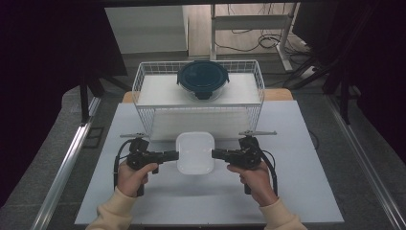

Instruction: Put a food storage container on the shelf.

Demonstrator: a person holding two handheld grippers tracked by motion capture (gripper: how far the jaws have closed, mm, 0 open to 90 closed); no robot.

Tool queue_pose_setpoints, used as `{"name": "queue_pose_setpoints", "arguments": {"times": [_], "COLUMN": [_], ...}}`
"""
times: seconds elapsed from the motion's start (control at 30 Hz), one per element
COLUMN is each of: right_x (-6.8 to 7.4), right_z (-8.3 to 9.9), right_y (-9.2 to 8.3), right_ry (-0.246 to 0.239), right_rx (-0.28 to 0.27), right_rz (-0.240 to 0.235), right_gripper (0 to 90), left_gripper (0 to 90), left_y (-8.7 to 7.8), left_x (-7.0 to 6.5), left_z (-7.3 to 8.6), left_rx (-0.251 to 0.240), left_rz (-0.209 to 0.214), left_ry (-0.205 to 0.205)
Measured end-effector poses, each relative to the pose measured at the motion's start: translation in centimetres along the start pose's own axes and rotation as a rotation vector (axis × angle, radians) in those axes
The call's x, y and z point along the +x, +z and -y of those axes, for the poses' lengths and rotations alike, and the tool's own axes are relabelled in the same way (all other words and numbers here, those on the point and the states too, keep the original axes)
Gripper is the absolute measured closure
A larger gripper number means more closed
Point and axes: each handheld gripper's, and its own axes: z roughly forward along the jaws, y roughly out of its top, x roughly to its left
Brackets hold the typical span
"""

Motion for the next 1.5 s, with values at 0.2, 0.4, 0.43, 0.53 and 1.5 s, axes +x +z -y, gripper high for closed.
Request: {"name": "queue_pose_setpoints", "arguments": {"times": [0.2,0.4,0.43,0.53,1.5], "right_x": [1.0,2.0,2.3,3.0,7.9], "right_z": [-1.3,-2.8,-3.1,-4.0,-12.1], "right_y": [-1.1,-2.1,-2.3,-2.9,-6.8], "right_ry": [-0.043,-0.072,-0.078,-0.099,-0.229], "right_rx": [-0.037,-0.066,-0.071,-0.083,-0.147], "right_rz": [-0.006,-0.010,-0.009,-0.007,0.038], "right_gripper": [79.3,79.3,79.3,79.3,79.3], "left_gripper": [79.8,79.8,79.8,79.8,79.7], "left_y": [-0.8,-1.8,-2.0,-2.6,-5.9], "left_x": [-1.1,-2.5,-2.8,-3.6,-8.0], "left_z": [-1.3,-3.0,-3.3,-4.1,-11.7], "left_rx": [-0.025,-0.049,-0.054,-0.066,-0.145], "left_rz": [0.005,-0.004,-0.006,-0.005,-0.027], "left_ry": [0.037,0.079,0.085,0.108,0.218]}}
